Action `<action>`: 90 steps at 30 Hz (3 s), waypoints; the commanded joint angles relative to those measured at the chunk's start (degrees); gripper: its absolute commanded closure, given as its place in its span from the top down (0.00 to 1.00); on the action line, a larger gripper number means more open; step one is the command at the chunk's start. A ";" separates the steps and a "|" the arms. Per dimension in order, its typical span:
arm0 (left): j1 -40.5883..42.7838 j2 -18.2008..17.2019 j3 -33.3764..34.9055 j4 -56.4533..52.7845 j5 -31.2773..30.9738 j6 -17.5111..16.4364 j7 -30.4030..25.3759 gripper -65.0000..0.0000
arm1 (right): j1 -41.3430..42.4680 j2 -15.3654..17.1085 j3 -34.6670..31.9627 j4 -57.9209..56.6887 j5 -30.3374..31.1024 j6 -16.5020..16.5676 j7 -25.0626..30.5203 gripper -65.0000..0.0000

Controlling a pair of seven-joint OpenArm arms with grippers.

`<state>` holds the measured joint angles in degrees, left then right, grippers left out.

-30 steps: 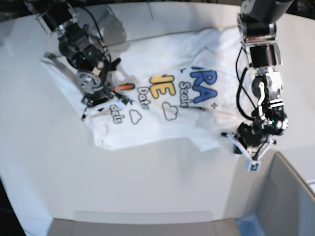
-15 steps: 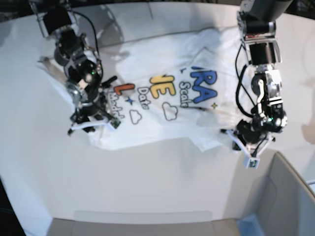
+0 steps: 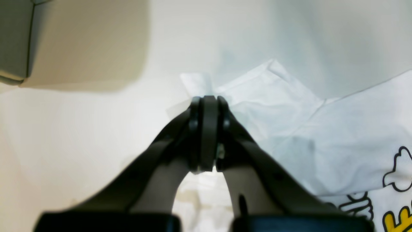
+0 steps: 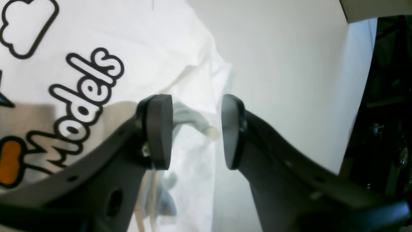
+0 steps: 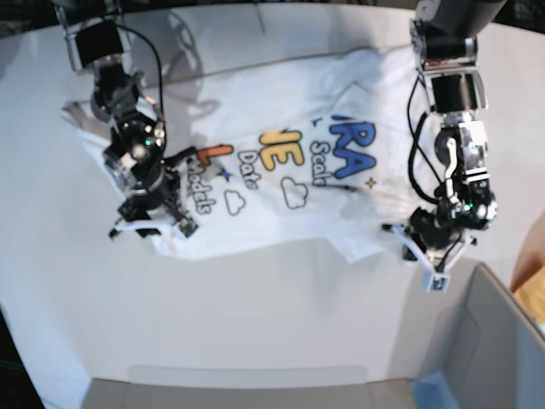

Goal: Layout the t-shirt on the table in an organized manner, then fold the t-shirt properly
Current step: 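Grasp the shirt side with the right gripper and smooth it outward, then lift the shirt side with both grippers and fold it over lengthwise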

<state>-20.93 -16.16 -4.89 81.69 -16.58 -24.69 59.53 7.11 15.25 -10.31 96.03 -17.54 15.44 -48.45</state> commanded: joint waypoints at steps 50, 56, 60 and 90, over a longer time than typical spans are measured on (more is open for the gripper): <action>-0.39 0.56 -0.17 1.17 -0.34 0.03 -1.37 0.00 | 13.59 1.33 15.89 -18.18 18.11 -0.54 1.02 0.00; -0.30 0.56 -0.17 1.17 -0.34 0.03 -1.37 0.00 | 19.04 3.79 15.89 -28.73 18.29 -0.54 2.69 0.00; -0.21 0.56 -0.26 1.34 -0.43 0.03 -1.29 0.00 | 20.97 4.75 15.89 -35.59 18.29 -0.54 8.40 0.00; 17.37 1.79 -0.87 32.29 -0.26 0.20 12.78 0.00 | 16.31 11.35 15.98 -31.19 18.38 -0.54 9.19 0.00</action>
<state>-2.81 -13.93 -5.41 112.68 -16.56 -24.67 73.32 22.00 25.26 5.17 63.55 1.04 15.03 -40.12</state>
